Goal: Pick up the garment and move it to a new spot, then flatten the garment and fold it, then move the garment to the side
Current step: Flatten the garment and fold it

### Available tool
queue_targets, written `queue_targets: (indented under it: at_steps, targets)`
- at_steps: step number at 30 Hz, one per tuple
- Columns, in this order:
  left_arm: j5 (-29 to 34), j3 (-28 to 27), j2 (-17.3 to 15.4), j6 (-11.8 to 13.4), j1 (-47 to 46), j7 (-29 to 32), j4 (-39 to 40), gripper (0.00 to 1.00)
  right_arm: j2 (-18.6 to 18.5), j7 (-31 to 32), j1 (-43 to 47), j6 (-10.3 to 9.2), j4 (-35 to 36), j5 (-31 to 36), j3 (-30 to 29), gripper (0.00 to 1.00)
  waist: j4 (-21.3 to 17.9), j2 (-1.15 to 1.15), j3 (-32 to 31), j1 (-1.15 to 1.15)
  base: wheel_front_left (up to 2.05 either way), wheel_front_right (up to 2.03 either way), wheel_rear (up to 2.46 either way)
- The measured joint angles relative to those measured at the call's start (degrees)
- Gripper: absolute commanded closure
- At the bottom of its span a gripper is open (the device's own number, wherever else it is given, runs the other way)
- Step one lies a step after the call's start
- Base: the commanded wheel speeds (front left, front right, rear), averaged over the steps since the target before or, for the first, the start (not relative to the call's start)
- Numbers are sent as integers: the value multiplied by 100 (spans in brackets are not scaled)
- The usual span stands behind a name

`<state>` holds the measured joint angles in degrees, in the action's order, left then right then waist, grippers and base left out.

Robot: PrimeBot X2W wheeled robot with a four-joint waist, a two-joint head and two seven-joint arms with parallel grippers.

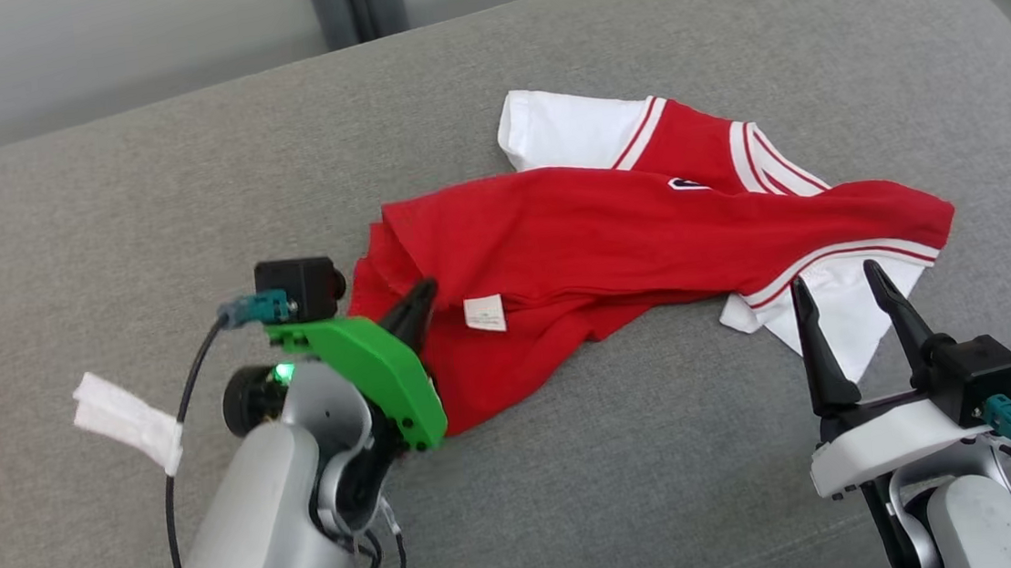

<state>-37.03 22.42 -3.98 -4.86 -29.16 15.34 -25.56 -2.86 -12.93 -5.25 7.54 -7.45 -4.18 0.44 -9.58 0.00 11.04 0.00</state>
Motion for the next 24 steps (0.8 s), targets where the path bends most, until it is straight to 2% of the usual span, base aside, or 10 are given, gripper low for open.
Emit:
queue_targets:
  at_steps: [4,8,12,16,17,18,24]
  targets:
    - [-291,58,-172,144,1131,412,1540,100,1,67,46,0,62,27,-14,0,286,0,-68,0,0,0,0]
    - [-452,133,-333,497,2102,786,2764,100,2,123,93,0,126,36,-3,0,551,0,-134,0,0,0,0]
    - [-515,255,-424,766,2724,1046,3234,100,2,172,98,0,179,36,27,0,752,0,-182,0,0,0,0]
    - [-487,405,-445,993,3033,1244,3169,100,2,199,98,0,193,36,69,0,830,0,-220,0,0,0,0]
    - [-446,420,-469,1039,3072,1257,3115,66,2,200,97,0,198,36,77,0,826,0,-222,0,0,0,0]
    - [-358,419,-487,1111,3097,1210,3060,1,1,200,97,0,200,36,78,0,816,0,-221,0,0,0,0]
    - [-99,327,-525,1307,3032,1011,2851,0,2,207,98,0,204,35,49,0,737,0,-223,0,0,0,0]
